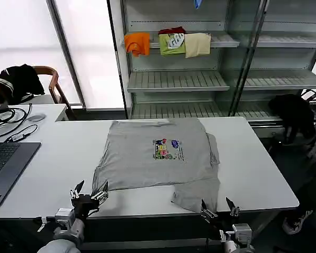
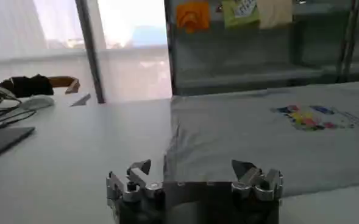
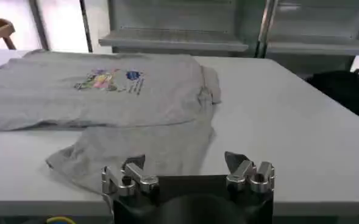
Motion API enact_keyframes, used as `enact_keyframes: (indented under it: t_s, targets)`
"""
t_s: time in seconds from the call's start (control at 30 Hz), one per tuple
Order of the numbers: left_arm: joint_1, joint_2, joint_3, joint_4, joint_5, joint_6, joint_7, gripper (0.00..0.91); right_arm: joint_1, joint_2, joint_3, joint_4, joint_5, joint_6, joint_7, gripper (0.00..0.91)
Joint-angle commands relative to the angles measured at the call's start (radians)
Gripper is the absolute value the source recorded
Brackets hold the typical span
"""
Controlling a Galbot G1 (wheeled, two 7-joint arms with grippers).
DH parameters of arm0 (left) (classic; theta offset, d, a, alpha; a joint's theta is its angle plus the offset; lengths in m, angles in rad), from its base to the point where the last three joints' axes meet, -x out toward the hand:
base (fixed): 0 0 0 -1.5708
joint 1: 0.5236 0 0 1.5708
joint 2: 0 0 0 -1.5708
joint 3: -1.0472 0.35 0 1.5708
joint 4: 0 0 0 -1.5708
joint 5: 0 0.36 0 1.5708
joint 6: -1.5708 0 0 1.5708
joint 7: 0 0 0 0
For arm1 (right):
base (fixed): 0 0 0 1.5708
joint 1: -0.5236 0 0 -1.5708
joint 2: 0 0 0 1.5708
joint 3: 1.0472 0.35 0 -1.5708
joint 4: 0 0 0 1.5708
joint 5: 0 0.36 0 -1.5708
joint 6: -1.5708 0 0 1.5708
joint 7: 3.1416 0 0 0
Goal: Fold and organize the clothes.
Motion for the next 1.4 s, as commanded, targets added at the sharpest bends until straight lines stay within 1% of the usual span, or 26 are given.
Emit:
enact_keyframes:
  t_s: [0.03, 0.2, 0.47, 0.93, 0.97, 1.0, 1.03, 1.07, 1.1, 1.13, 1.4]
  targets:
    - [-0.001, 0.002, -0.001, 0.016, -0.006, 0.004, 0.001, 0.907, -0.004, -0.001, 0.005, 0.002, 0.01, -0.004, 0.008, 0.907]
    - [-0.002, 0.003, 0.006, 0.02, -0.008, 0.005, 0.006, 0.907, -0.005, 0.004, -0.002, -0.003, -0.014, 0.0, 0.004, 0.907]
    - [-0.031, 0.009, -0.009, 0.064, -0.057, 0.013, 0.001, 0.907, -0.008, 0.004, -0.007, -0.006, -0.017, -0.001, 0.003, 0.907]
    - [-0.043, 0.015, -0.011, 0.115, -0.065, 0.007, 0.005, 0.907, -0.005, 0.009, -0.015, -0.028, -0.017, 0.003, -0.007, 0.907]
    - [-0.044, 0.016, -0.01, 0.116, -0.066, 0.007, 0.005, 0.907, -0.004, 0.009, -0.015, -0.03, -0.017, 0.004, -0.009, 0.786]
    - [-0.044, 0.016, -0.01, 0.117, -0.067, 0.007, 0.005, 0.907, -0.004, 0.008, -0.016, -0.031, -0.016, 0.005, -0.01, 0.695]
    - [-0.044, 0.016, -0.01, 0.118, -0.068, 0.007, 0.005, 0.736, -0.003, 0.008, -0.016, -0.033, -0.016, 0.005, -0.011, 0.242]
    - [-0.043, 0.017, -0.009, 0.12, -0.068, 0.007, 0.006, 0.141, -0.003, 0.008, -0.016, -0.035, -0.016, 0.007, -0.014, 0.0]
    - [-0.042, 0.016, -0.009, 0.121, -0.068, 0.007, 0.007, 0.05, -0.003, 0.007, -0.017, -0.037, -0.016, 0.01, -0.015, 0.0]
    - [-0.04, 0.016, -0.008, 0.122, -0.068, 0.007, 0.007, 0.02, -0.003, 0.007, -0.017, -0.039, -0.016, 0.012, -0.015, 0.0]
    - [-0.027, 0.015, 0.001, 0.113, -0.06, 0.005, 0.015, 0.02, -0.004, 0.006, -0.03, -0.065, -0.016, 0.047, -0.021, 0.0]
